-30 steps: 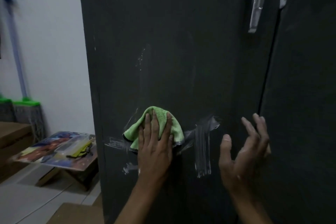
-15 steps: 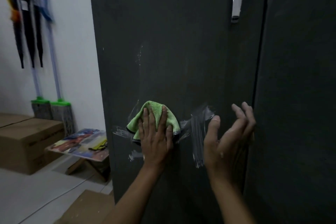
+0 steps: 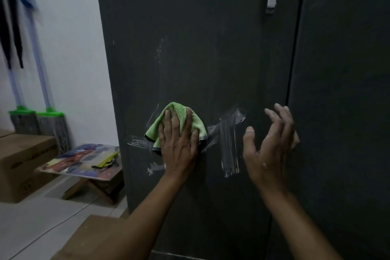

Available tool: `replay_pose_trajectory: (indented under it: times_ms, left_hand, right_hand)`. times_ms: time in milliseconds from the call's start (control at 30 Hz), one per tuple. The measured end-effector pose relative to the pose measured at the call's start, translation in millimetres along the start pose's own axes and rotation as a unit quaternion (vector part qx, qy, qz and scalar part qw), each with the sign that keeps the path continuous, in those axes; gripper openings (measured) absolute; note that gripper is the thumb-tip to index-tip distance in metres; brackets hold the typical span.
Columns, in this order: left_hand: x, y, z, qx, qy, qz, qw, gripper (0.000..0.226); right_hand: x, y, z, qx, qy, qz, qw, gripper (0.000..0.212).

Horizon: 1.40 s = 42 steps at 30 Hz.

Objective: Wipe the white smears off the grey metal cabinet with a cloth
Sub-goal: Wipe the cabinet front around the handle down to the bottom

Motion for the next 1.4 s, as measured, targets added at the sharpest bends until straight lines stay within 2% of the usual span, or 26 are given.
replay_pose_trajectory:
  times_ms: [167,300,467,533,700,800,933,1067,1200,1300,1400]
  left_hand:
    - [46,17,4,-0.007,0.000,0.062,0.998,0.059]
    - [110,33,2,-0.046,0.063,0.089,0.993,0.059]
    - [108,36,7,-0.060,0.078,0.096,0.990,0.058]
    - [96,36,8,-0.068,0.050,0.086,0.993,0.059]
    - [60,26,-14,-0.050,-0.082,0.075,0.993,0.063]
    - [71,30,-26,-0.040,-0.101,0.046,0.993,0.066]
    - [115,49,-27,-0.061,-0.061,0.034,0.996,0.067]
    - [210,76,-30,-0.085,-0.008,0.038,0.996,0.069]
    - [265,96,-10,-0.060,0.038,0.060,0.996,0.073]
    - [263,98,10,-0.032,0.007,0.077,0.997,0.075]
    - [243,95,41,-0.003,-0.103,0.094,0.990,0.076]
  right_hand:
    - [13,-15,-9,-0.058,0.044,-0.017,0.997,0.057]
    - [23,-33,-11,-0.114,0.065,-0.022,0.991,0.059]
    - [40,-44,-4,-0.125,0.061,-0.029,0.990,0.058]
    - [50,-44,-7,-0.122,0.065,-0.031,0.990,0.057]
    - [58,-41,-34,-0.094,0.155,-0.011,0.983,0.056]
    - [53,-46,-41,-0.106,0.179,-0.026,0.978,0.057]
    - [51,-45,-42,-0.067,0.170,-0.025,0.983,0.056]
    - [61,-36,-37,-0.031,0.156,-0.005,0.987,0.054]
    - [77,-27,-36,0.031,0.130,0.049,0.990,0.051]
    - [80,-26,-40,0.050,0.122,0.077,0.988,0.047]
    - [81,-28,-42,0.064,0.123,0.088,0.986,0.047]
Point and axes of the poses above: each hand's wrist, its own x-axis towards the middle knuckle, its own y-axis out of the back of the hand, z = x × y, the point moved 5 cm from there along x, towards the middle knuckle, and after that the axes turned 15 degrees about x, right-handed, at the moved point
